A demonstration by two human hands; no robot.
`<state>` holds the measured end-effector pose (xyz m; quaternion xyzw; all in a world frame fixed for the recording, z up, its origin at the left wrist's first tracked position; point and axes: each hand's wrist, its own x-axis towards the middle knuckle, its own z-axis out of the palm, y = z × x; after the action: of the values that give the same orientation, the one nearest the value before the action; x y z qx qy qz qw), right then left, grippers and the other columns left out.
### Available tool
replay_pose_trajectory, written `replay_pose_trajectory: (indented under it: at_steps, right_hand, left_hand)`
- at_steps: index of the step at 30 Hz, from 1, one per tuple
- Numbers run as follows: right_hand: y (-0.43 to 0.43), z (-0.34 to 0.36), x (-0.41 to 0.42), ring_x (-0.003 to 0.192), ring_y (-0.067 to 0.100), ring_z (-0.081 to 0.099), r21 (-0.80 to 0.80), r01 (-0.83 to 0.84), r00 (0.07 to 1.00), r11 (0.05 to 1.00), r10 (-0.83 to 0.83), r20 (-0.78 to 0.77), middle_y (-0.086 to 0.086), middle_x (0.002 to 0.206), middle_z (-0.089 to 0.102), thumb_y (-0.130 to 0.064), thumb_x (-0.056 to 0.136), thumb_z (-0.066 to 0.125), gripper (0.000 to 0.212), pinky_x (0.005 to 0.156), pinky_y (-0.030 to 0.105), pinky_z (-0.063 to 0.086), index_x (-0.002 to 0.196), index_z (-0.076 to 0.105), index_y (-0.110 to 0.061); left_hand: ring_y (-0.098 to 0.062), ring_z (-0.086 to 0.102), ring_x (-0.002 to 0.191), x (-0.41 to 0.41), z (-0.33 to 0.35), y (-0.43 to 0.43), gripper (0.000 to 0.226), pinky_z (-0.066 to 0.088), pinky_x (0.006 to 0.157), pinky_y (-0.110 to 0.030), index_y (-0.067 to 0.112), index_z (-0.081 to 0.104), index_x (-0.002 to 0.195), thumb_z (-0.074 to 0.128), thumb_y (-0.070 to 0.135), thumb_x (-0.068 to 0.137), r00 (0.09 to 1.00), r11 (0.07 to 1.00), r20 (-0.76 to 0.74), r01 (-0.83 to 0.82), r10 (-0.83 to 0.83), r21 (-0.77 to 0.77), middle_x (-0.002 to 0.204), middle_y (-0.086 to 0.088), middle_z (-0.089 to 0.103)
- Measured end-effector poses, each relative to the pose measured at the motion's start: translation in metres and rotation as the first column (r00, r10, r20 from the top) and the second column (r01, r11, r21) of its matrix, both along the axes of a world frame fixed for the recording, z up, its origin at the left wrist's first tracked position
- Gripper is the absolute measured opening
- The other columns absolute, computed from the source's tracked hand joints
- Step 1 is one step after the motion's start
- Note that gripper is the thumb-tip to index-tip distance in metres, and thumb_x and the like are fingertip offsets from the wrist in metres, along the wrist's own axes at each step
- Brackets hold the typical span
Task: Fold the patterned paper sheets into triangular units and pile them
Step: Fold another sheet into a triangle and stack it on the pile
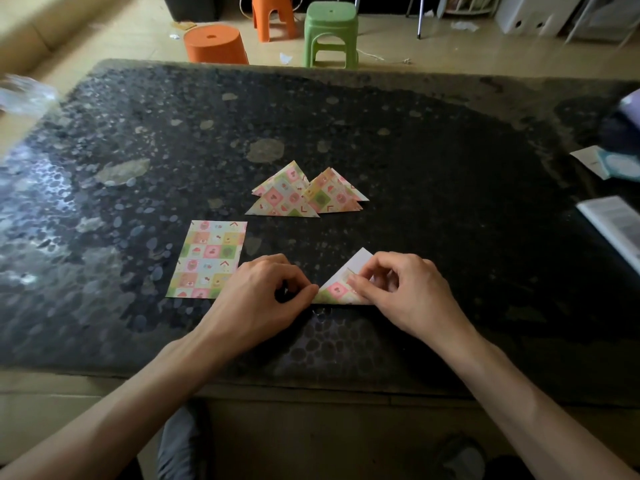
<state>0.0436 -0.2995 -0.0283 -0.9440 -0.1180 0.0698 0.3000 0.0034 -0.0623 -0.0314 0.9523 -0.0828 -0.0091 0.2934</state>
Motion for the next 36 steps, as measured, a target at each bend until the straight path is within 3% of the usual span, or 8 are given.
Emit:
replay_pose_trajectory:
  at_steps: [3, 12, 19, 24, 30, 36]
  right_hand:
    - [0.003, 0.002, -0.001, 0.068, 0.001, 0.052, 0.013, -0.017, 1.0, 1.0, 0.017, 0.021, -0.016, 0.079, 0.058, -0.058, 0.088, 0.071, 0.025, 0.058, 0.015, 0.031, 0.083, 0.068, -0.033]
    - [0.007, 0.003, 0.001, 0.066, 0.001, 0.054, 0.004, -0.019, 1.0, 1.0, 0.019, 0.021, -0.018, 0.076, 0.058, -0.056, 0.09, 0.07, 0.024, 0.057, 0.015, 0.033, 0.085, 0.068, -0.032]
    - [0.01, 0.002, 0.002, 0.064, 0.003, 0.053, 0.01, 0.037, 0.999, 0.999, -0.037, -0.02, -0.016, 0.074, 0.058, -0.054, 0.091, 0.071, 0.022, 0.057, 0.016, 0.033, 0.085, 0.068, -0.032]
    - [0.011, 0.002, 0.004, 0.068, 0.003, 0.057, 0.007, 0.075, 0.996, 0.997, -0.074, -0.053, -0.016, 0.075, 0.061, -0.049, 0.088, 0.076, 0.02, 0.059, 0.019, 0.038, 0.085, 0.068, -0.031]
    - [0.014, 0.001, 0.005, 0.068, 0.006, 0.059, -0.017, 0.113, 0.992, 0.993, -0.114, -0.057, -0.013, 0.073, 0.062, -0.049, 0.087, 0.077, 0.02, 0.059, 0.023, 0.044, 0.084, 0.067, -0.032]
    - [0.017, 0.001, 0.004, 0.071, 0.005, 0.059, -0.036, 0.129, 0.991, 0.991, -0.13, -0.044, -0.015, 0.076, 0.061, -0.047, 0.089, 0.076, 0.018, 0.06, 0.022, 0.044, 0.087, 0.066, -0.032]
  left_hand:
    - [0.002, 0.058, 0.084, 0.001, 0.002, 0.001, 0.025, 0.045, 0.066, -0.015, 0.035, 0.076, 0.091, 0.061, 0.054, 0.088, 1.0, 1.0, -0.02, 0.003, -0.003, 0.002, 0.088, 0.021, 0.061]
    - [0.002, 0.054, 0.081, 0.001, -0.001, -0.006, 0.035, 0.042, 0.066, -0.017, 0.041, 0.071, 0.086, 0.052, 0.07, 0.084, 1.0, 0.999, 0.0, -0.031, 0.031, 0.042, 0.083, 0.02, 0.06]
    - [0.001, 0.053, 0.083, -0.002, -0.003, -0.007, 0.035, 0.047, 0.071, -0.022, 0.037, 0.072, 0.087, 0.054, 0.068, 0.086, 0.999, 0.998, 0.025, -0.042, 0.041, 0.054, 0.082, 0.019, 0.059]
    - [0.0, 0.051, 0.08, -0.004, -0.003, -0.013, 0.033, 0.04, 0.068, -0.019, 0.035, 0.066, 0.085, 0.053, 0.065, 0.089, 0.997, 0.991, 0.062, -0.05, 0.042, 0.126, 0.08, 0.02, 0.054]
    - [-0.004, 0.051, 0.079, -0.004, -0.005, -0.017, 0.037, 0.047, 0.074, -0.03, 0.032, 0.064, 0.083, 0.047, 0.064, 0.094, 0.993, 0.982, 0.092, -0.092, 0.077, 0.165, 0.08, 0.016, 0.054]
    - [-0.004, 0.052, 0.079, -0.003, -0.006, -0.016, 0.037, 0.047, 0.076, -0.03, 0.032, 0.064, 0.082, 0.048, 0.064, 0.093, 0.994, 0.978, 0.087, -0.088, 0.073, 0.188, 0.08, 0.015, 0.054]
